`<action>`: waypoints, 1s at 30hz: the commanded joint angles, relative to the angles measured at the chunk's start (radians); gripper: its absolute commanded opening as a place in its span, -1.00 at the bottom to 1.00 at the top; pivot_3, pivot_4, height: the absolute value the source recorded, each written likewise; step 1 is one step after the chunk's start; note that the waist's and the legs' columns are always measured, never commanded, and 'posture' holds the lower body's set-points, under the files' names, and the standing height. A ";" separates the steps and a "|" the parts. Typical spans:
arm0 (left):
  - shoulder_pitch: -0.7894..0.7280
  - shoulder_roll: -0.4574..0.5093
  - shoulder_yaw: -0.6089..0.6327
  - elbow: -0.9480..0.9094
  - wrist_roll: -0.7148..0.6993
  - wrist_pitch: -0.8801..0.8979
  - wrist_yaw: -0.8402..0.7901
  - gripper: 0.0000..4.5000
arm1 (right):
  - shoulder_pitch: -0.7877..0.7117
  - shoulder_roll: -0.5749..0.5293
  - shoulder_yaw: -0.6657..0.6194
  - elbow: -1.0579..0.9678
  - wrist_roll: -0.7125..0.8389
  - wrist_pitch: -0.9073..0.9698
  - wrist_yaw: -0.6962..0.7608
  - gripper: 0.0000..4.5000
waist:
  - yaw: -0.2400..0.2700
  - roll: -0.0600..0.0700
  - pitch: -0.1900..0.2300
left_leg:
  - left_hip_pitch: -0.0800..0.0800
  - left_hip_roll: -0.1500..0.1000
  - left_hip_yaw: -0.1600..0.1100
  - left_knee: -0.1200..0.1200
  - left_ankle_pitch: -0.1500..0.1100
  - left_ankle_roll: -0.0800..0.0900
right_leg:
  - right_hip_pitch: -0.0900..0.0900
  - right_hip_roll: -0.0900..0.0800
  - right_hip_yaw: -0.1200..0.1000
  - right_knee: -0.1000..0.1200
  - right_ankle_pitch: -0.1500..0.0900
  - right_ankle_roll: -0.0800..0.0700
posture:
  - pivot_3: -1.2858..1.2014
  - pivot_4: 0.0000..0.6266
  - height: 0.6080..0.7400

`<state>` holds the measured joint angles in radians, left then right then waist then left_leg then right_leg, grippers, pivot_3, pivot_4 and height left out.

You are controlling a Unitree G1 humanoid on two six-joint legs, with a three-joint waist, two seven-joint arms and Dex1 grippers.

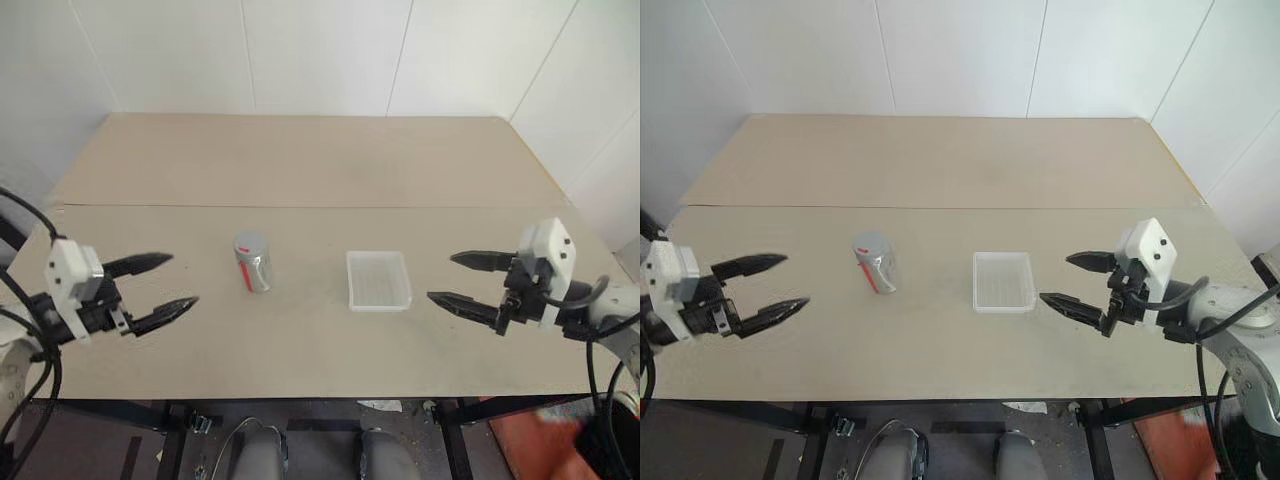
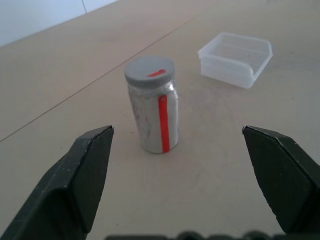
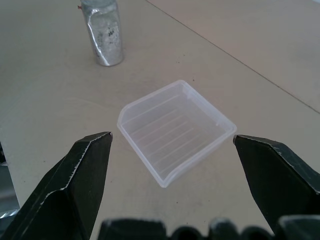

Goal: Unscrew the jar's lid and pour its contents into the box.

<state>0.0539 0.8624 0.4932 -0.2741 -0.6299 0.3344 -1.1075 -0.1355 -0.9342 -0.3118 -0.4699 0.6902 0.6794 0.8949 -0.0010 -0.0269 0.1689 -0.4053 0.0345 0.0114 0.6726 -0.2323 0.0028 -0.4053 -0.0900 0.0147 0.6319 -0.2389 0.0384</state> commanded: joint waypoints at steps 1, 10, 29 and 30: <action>-0.004 -0.011 0.012 -0.037 -0.015 -0.008 0.021 0.99 | -0.015 -0.017 -0.024 -0.006 -0.015 -0.033 0.008 1.00 | 0.000 0.000 0.000 | 0.000 0.000 0.000 0.000 0.000 0.000 | 0.000 0.000 0.000 0.000 0.000 0.000 | 0.03 -0.52 1.00; 0.031 -0.113 -0.100 -0.173 0.049 0.040 0.201 0.99 | -0.012 -0.018 -0.052 -0.029 -0.011 -0.020 -0.006 1.00 | 0.001 0.000 0.000 | 0.000 0.000 0.000 0.000 0.000 0.000 | 0.000 0.000 0.001 0.000 0.000 0.000 | 0.03 -0.52 1.00; -0.084 -0.408 -0.389 -0.161 0.362 -0.004 0.638 0.99 | -0.013 -0.042 -0.050 -0.074 0.067 -0.025 0.123 1.00 | 0.012 0.000 0.000 | 0.000 -0.001 0.000 0.000 0.000 0.000 | 0.001 0.000 0.001 0.000 0.001 0.000 | 0.03 -0.52 1.00; -0.103 -0.415 -0.402 -0.140 0.374 -0.012 0.643 0.99 | -0.016 -0.048 -0.052 -0.071 0.078 -0.026 0.144 1.00 | 0.012 0.000 0.000 | 0.000 -0.001 -0.001 0.000 0.000 0.000 | 0.001 0.000 0.000 0.000 0.001 0.000 | 0.03 -0.52 1.00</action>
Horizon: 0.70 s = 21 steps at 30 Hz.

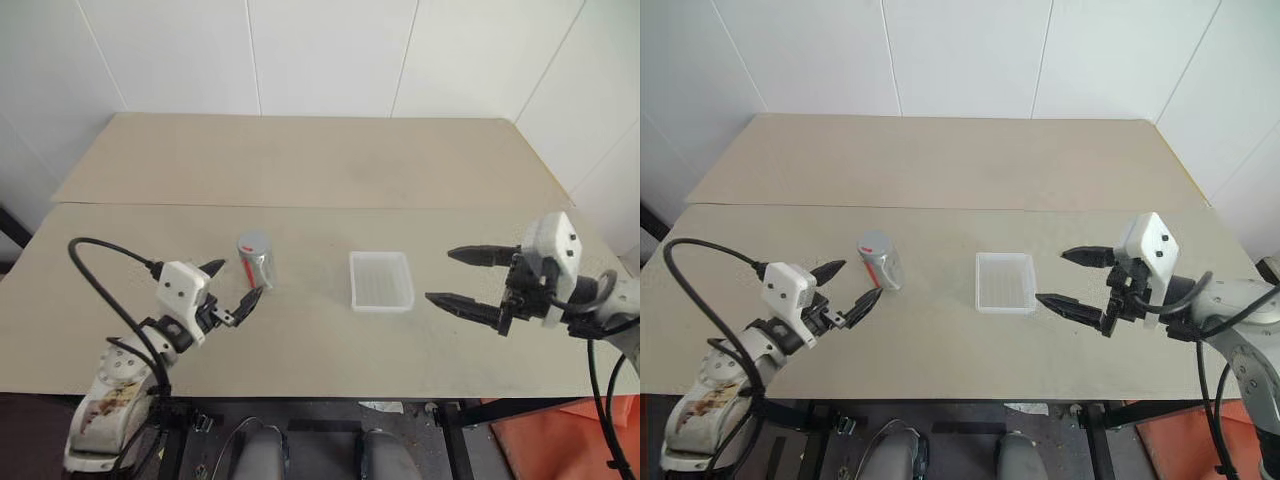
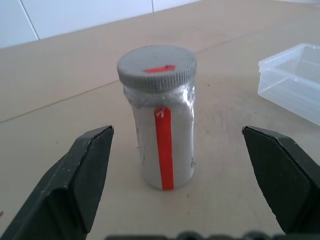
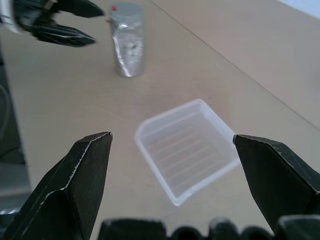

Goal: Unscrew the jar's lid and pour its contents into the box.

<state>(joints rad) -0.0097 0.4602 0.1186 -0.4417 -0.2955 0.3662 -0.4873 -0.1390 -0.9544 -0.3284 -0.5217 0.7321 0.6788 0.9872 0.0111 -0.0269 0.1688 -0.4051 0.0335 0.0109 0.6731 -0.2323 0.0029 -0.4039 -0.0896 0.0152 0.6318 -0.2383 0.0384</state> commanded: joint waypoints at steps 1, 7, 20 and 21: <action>-0.051 -0.018 -0.035 0.042 0.049 -0.051 0.025 0.99 | -0.015 -0.031 -0.037 -0.017 0.044 -0.025 0.066 1.00 | 0.000 0.000 0.000 | 0.000 0.000 0.000 0.000 0.000 0.000 | 0.000 0.000 0.000 0.000 0.000 0.000 | 0.03 -0.52 1.00; -0.135 -0.049 -0.074 0.143 0.084 -0.078 0.031 0.99 | -0.016 -0.044 -0.046 -0.016 0.051 -0.028 0.099 1.00 | -0.001 0.000 0.000 | 0.000 0.000 0.000 0.000 0.000 0.000 | 0.000 0.000 0.000 0.000 0.000 0.000 | 0.03 -0.52 1.00; -0.236 -0.146 -0.075 0.267 0.128 -0.122 0.122 0.16 | 0.030 -0.036 -0.098 -0.052 0.064 -0.015 0.082 1.00 | 0.001 0.000 0.000 | -0.001 0.000 -0.001 0.001 0.000 0.000 | 0.000 0.000 0.000 0.000 0.000 0.001 | 0.03 -0.52 1.00; -0.245 -0.154 -0.072 0.278 0.125 -0.124 0.124 0.01 | 0.033 -0.034 -0.099 -0.056 0.066 -0.014 0.077 1.00 | 0.001 0.000 0.000 | -0.001 0.000 -0.001 0.001 0.000 0.000 | 0.000 0.000 0.000 0.000 0.000 0.001 | 0.03 -0.52 1.00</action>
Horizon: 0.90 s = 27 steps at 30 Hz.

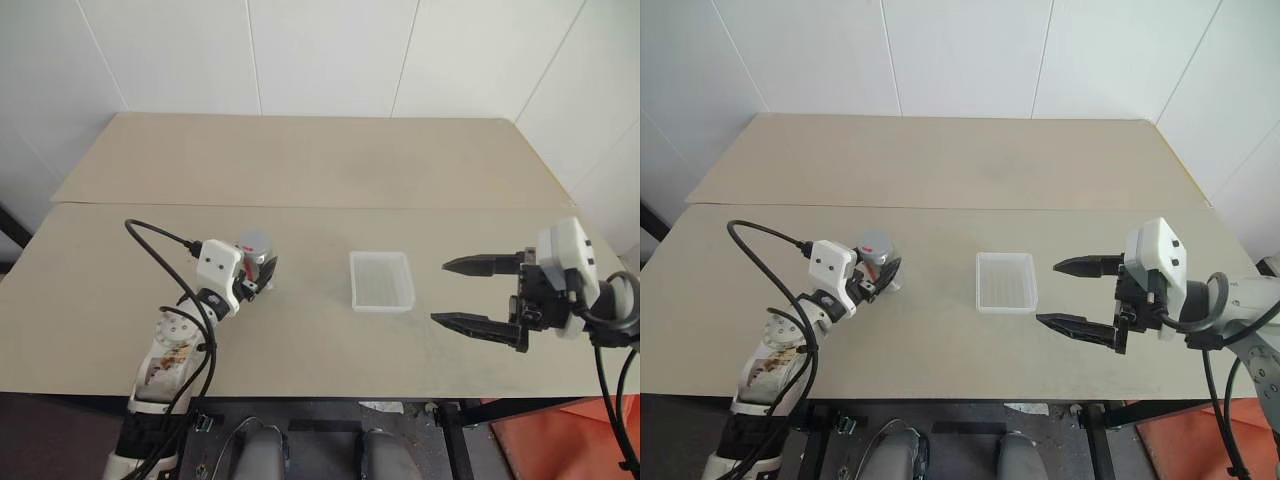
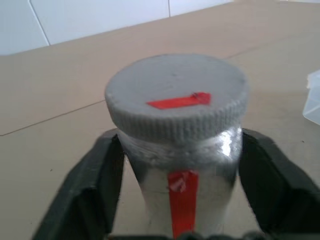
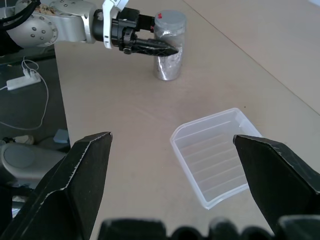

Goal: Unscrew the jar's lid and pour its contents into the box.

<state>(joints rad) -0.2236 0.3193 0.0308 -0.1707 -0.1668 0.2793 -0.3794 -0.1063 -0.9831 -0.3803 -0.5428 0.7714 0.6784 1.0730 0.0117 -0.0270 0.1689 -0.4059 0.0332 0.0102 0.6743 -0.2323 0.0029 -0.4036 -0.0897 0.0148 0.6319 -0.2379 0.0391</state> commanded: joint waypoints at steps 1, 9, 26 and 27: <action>-0.038 -0.018 0.018 0.015 -0.006 -0.040 0.017 -0.11 | 0.002 -0.003 -0.047 -0.038 0.029 -0.014 -0.012 1.00 | 0.000 0.000 0.000 | 0.000 0.000 0.000 0.000 0.000 0.000 | 0.000 0.000 0.000 0.000 0.000 0.000 | 0.03 -0.52 1.00; -0.131 0.072 0.053 0.012 -0.119 0.012 -0.158 -0.10 | -0.027 0.045 0.001 -0.056 0.033 -0.026 -0.091 1.00 | -0.004 0.000 0.000 | 0.000 0.000 0.000 0.000 0.000 0.000 | 0.000 0.000 0.000 0.000 0.000 0.000 | 0.03 -0.52 1.00; -0.615 0.234 -0.073 0.386 -0.378 0.068 -1.002 -0.10 | -0.717 0.472 0.445 0.097 0.013 0.236 -0.518 1.00 | -0.023 0.000 0.000 | -0.004 0.000 -0.001 0.000 0.000 0.000 | -0.004 0.001 -0.001 0.001 0.000 0.000 | 0.03 -0.52 1.00; -0.629 0.224 -0.081 0.405 -0.373 0.059 -1.022 -0.10 | -0.736 0.487 0.455 0.111 0.005 0.244 -0.527 1.00 | -0.023 0.000 0.000 | -0.004 0.000 -0.002 0.000 0.000 0.000 | -0.004 0.001 -0.001 0.001 0.000 0.000 | 0.03 -0.52 1.00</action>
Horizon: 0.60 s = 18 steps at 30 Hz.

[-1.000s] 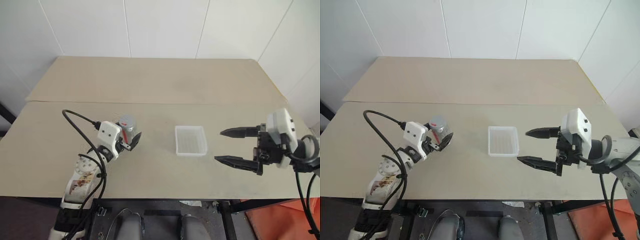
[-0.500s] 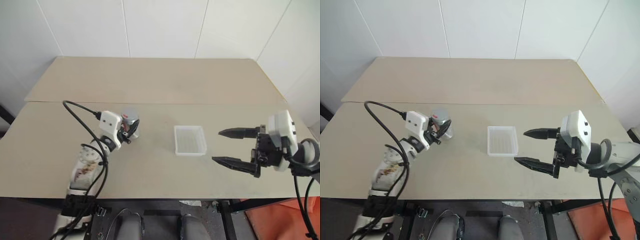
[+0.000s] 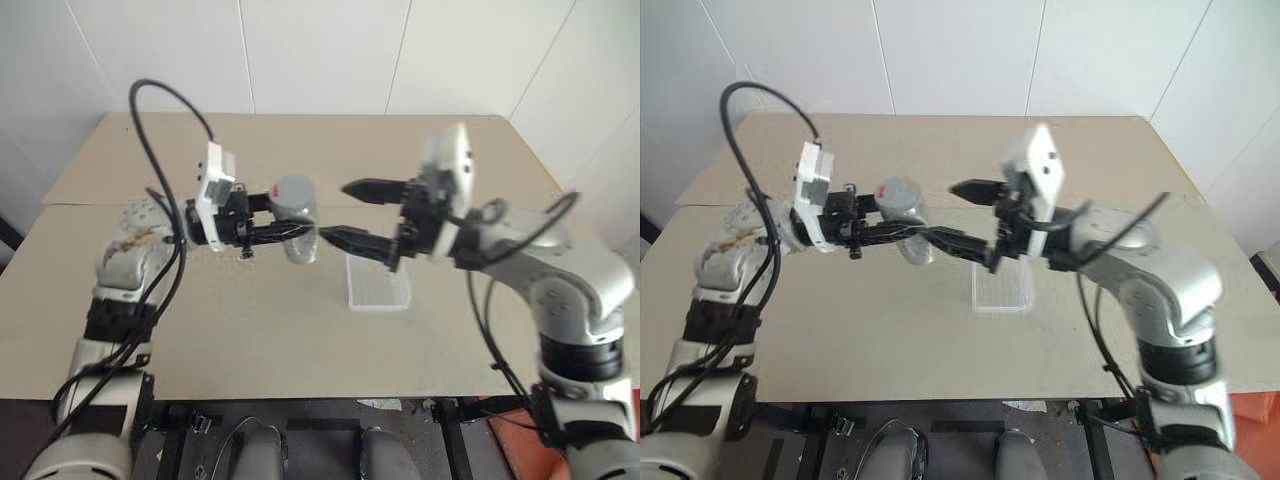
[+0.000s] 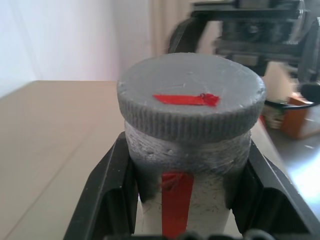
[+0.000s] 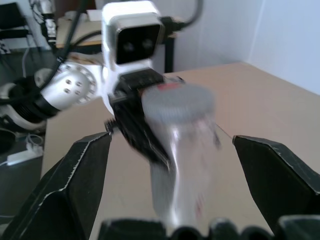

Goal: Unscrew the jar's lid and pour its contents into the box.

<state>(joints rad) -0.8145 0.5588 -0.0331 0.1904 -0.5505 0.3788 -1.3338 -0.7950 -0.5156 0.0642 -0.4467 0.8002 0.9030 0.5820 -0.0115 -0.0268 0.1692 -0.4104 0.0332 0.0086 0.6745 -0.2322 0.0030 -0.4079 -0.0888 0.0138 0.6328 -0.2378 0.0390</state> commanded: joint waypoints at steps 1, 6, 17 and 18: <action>-0.048 -0.026 -0.020 0.058 0.008 -0.044 -0.085 -0.10 | -0.062 0.031 0.016 0.027 -0.032 0.020 -0.042 1.00 | 0.001 0.000 0.000 | 0.000 0.000 0.000 0.000 0.000 0.000 | 0.000 0.000 0.000 0.000 0.000 0.000 | 0.03 -0.52 1.00; -0.085 -0.056 -0.039 0.112 0.034 -0.082 -0.143 -0.10 | -0.124 0.057 0.027 0.082 -0.055 0.043 -0.052 1.00 | 0.000 0.000 0.000 | -0.006 0.000 0.000 0.002 0.000 0.000 | -0.007 0.000 0.000 0.003 0.000 0.000 | 0.03 -0.52 1.00; -0.086 -0.067 -0.023 0.126 0.049 -0.113 -0.152 -0.10 | -0.112 0.054 0.040 0.096 -0.086 0.061 -0.022 0.92 | -0.004 0.000 0.000 | -0.012 0.000 0.000 0.002 0.000 0.000 | -0.015 0.000 0.001 0.013 0.000 0.000 | 0.03 -0.52 1.00; -0.085 -0.066 -0.023 0.125 0.050 -0.114 -0.153 -0.10 | -0.112 0.054 0.039 0.098 -0.090 0.058 -0.019 0.83 | -0.004 0.000 0.000 | -0.012 0.000 0.000 0.003 0.000 0.000 | -0.015 0.000 0.001 0.013 0.000 0.000 | 0.03 -0.52 1.00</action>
<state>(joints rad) -0.8783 0.4866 -0.0812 0.3315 -0.4965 0.2844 -1.4793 -0.8984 -0.4572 0.1112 -0.3375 0.7196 0.9649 0.5577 -0.0154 -0.0268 0.1693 -0.4221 0.0331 0.0085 0.6770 -0.2320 0.0033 -0.4227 -0.0889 0.0144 0.6463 -0.2376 0.0388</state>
